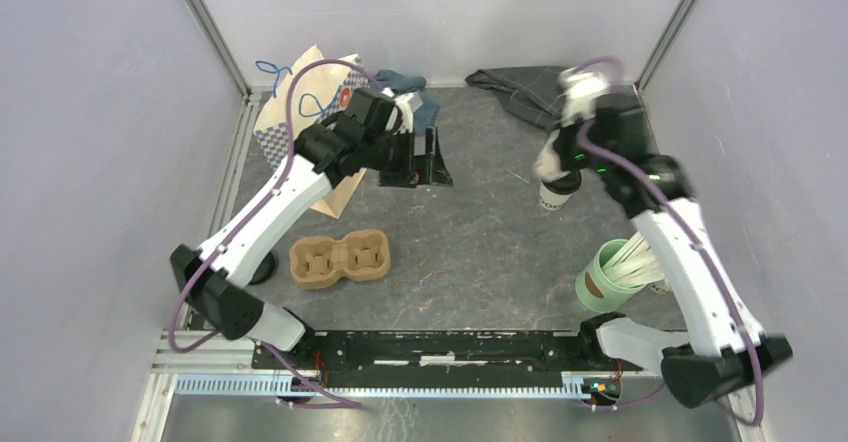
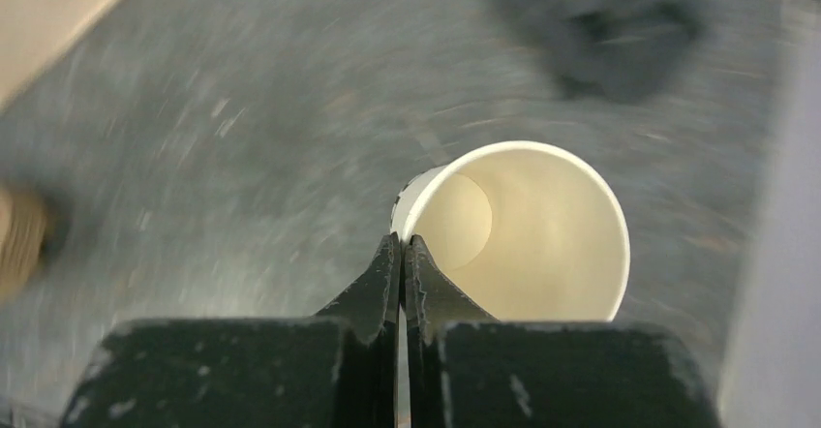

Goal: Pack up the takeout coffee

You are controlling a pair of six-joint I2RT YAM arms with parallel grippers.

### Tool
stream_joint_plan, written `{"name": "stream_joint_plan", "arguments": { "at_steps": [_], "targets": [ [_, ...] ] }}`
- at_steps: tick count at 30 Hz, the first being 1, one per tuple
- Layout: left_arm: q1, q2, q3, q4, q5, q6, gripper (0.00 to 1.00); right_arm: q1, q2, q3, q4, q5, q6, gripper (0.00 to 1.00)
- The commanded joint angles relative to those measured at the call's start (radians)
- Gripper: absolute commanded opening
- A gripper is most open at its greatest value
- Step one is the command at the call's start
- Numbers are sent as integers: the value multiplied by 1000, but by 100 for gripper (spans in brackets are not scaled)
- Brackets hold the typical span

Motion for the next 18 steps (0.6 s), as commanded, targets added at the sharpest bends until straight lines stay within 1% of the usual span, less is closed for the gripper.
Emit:
{"name": "stream_joint_plan", "arguments": {
  "at_steps": [1, 3, 7, 9, 14, 18],
  "targets": [
    [11, -195, -110, 10, -205, -84, 99, 327, 61, -163, 153, -87, -161, 0],
    [19, -281, -208, 25, -258, -142, 99, 468, 92, -216, 188, -47, -191, 0],
    [32, -424, -335, 22, -332, -256, 97, 604, 146, -332, 231, -6, -225, 0],
    [36, -472, -368, 8, -360, -302, 97, 653, 160, -380, 252, 10, -240, 0],
    [40, -519, -397, -87, -465, -373, 96, 700, 148, -504, 337, 23, -250, 0],
    [50, -499, -373, -159, -522, -400, 96, 718, 144, -559, 360, 55, -242, 6]
  ]
}}
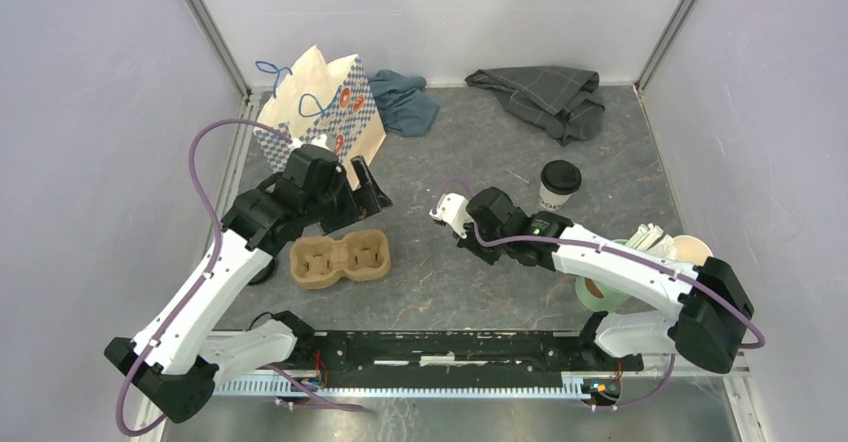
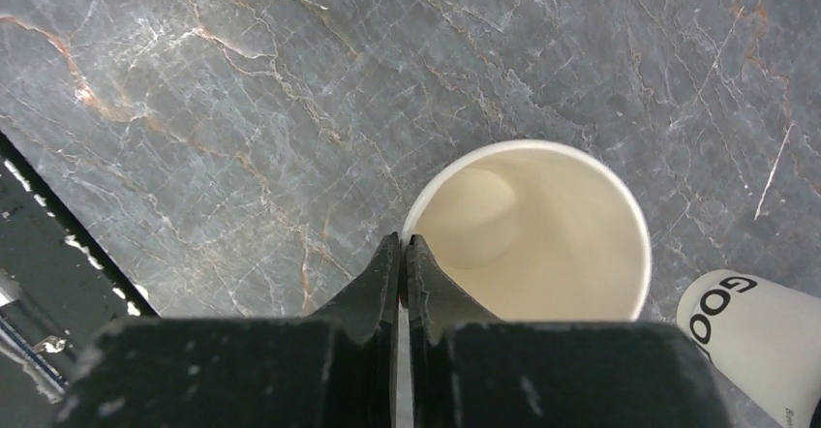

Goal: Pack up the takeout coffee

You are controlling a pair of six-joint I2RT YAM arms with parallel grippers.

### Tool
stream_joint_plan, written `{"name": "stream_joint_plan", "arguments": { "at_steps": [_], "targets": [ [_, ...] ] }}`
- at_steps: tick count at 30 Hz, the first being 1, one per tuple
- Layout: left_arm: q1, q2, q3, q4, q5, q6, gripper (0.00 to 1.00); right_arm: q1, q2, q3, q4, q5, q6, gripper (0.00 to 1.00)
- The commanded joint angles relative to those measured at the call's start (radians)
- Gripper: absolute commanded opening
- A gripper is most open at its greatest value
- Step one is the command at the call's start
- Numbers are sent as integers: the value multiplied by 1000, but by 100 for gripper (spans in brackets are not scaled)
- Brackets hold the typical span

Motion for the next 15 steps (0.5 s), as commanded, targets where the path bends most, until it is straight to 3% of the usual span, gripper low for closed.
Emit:
{"name": "stream_joint_plan", "arguments": {
  "at_steps": [1, 4, 6, 9, 11, 15],
  "targets": [
    [14, 13, 29, -90, -121, -95, 96, 15, -28, -43, 97, 58, -8, 9],
    [30, 32, 49, -133, -151, -121, 96, 15, -53, -38, 82, 73, 15, 27],
    [55, 50, 54, -165, -153, -137, 96, 14, -76, 16, 37, 78, 38, 53],
    [109, 54, 44, -191, -163, -156, 96, 14, -97, 144, -49, 71, 87, 79],
    [190, 53, 31, -204, -152, -156, 96, 15, -104, 228, -109, 63, 108, 89],
    [393, 67, -14, -214, -117, -132, 95, 13, -116, 303, -154, 80, 148, 93]
  ]
}}
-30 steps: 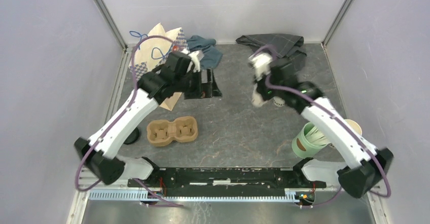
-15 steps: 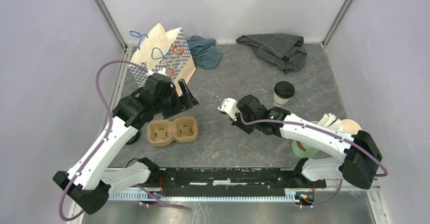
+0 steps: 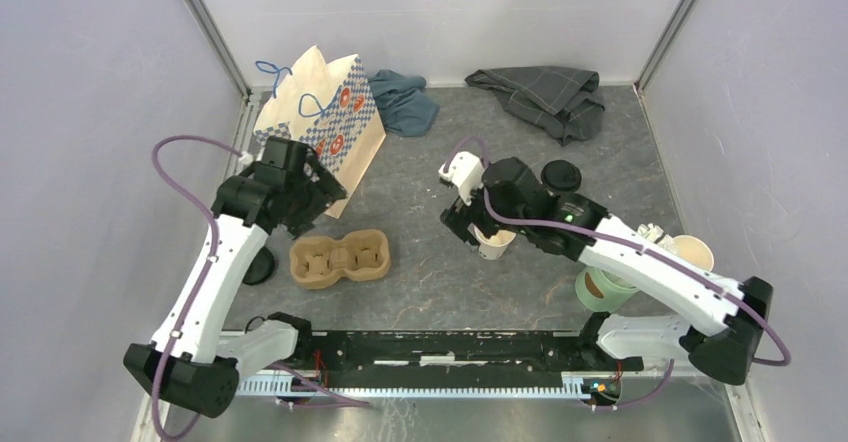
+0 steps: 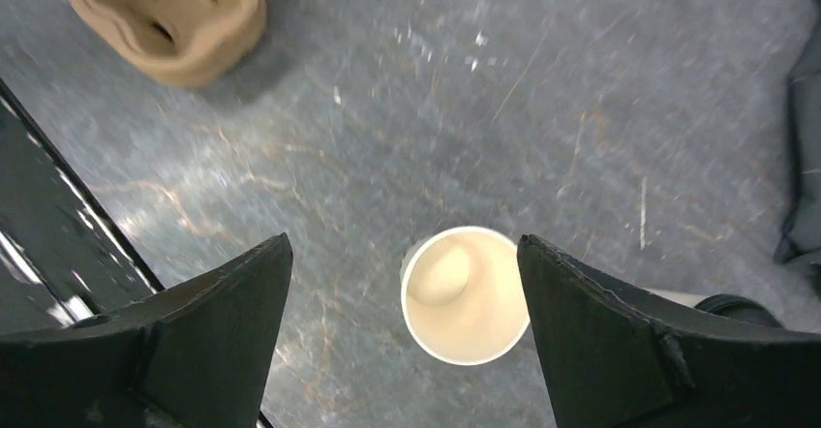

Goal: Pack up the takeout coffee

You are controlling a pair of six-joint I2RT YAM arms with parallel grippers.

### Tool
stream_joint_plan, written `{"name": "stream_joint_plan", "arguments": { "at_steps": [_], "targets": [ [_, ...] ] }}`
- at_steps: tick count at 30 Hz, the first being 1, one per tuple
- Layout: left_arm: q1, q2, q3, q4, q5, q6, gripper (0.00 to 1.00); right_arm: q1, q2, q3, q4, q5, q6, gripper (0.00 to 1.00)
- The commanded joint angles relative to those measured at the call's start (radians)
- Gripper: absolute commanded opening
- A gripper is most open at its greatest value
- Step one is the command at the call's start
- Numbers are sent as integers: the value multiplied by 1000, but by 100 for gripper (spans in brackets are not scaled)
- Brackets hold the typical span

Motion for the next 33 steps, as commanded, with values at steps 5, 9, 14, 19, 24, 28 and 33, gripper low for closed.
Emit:
{"name": "stream_joint_plan", "arguments": {
  "at_steps": [5, 9, 14, 19, 24, 28, 33],
  "targets": [
    [401, 33, -61, -53, -68, 14, 89, -42, -69, 32, -16, 19, 78, 96],
    [577, 84, -150, 46, -71, 22, 79, -172, -66, -10, 0, -23, 69, 97],
    [651, 230, -166, 135, -45, 48, 74, -174, -65, -63, 1, 25, 43, 98],
    [753, 290, -202, 224, -11, 74, 63, -240, -39, -93, 19, -16, 49, 98],
    [895, 344, -276, 334, 57, 167, 57, -272, -15, -108, 28, -40, 53, 98],
    [931, 393, -312, 438, 143, 190, 54, -281, 3, -104, 29, -54, 51, 97],
    [947, 409, -332, 465, 163, 202, 52, -281, 12, -105, 31, -68, 50, 96]
  ]
}}
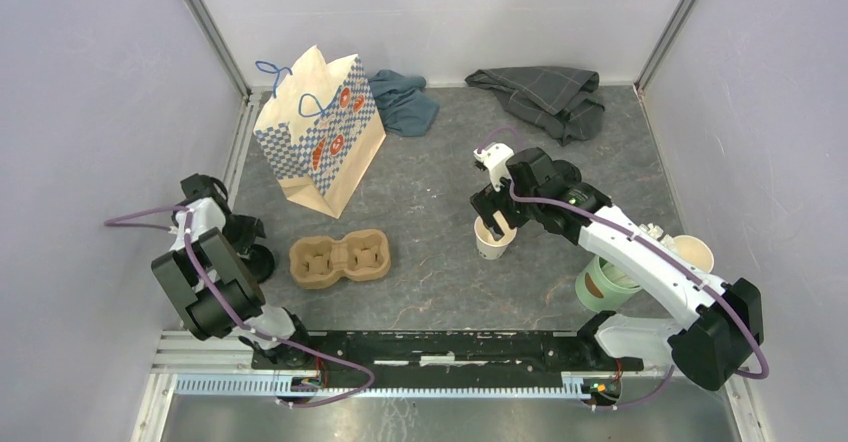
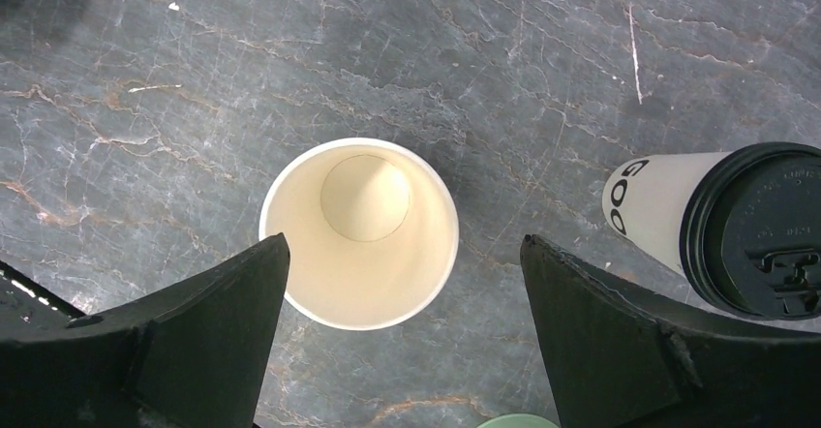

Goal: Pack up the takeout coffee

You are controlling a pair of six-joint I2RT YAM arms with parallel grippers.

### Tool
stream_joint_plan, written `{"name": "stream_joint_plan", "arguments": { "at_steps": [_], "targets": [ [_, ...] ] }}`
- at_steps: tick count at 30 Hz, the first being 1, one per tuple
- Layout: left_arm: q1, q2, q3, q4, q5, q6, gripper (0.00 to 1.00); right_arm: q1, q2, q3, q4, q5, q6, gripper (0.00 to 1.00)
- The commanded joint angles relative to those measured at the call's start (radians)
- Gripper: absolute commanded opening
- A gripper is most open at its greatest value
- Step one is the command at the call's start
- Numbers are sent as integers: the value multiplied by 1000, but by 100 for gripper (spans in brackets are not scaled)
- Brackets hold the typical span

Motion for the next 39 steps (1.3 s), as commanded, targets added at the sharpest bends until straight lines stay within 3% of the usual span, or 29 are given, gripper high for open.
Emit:
{"name": "stream_joint_plan", "arguments": {
  "at_steps": [1, 10, 21, 25, 39],
  "targets": [
    [15, -1, -13, 84, 57, 64, 51, -5, 4, 4, 38, -23, -2, 96],
    [34, -39, -31, 67, 48, 75, 34, -4, 7, -1, 45, -36, -5, 95],
    [35, -64, -15, 56, 61, 77, 26, 0, 1, 0, 42, -38, -13, 94],
    [37, -59, -15, 54, 66, 76, 10, 3, 1, 1, 42, -38, -16, 94],
    [38, -101, 47, -24, 70, 93, 3, 15, -14, 1, 44, -35, -22, 94]
  ]
}}
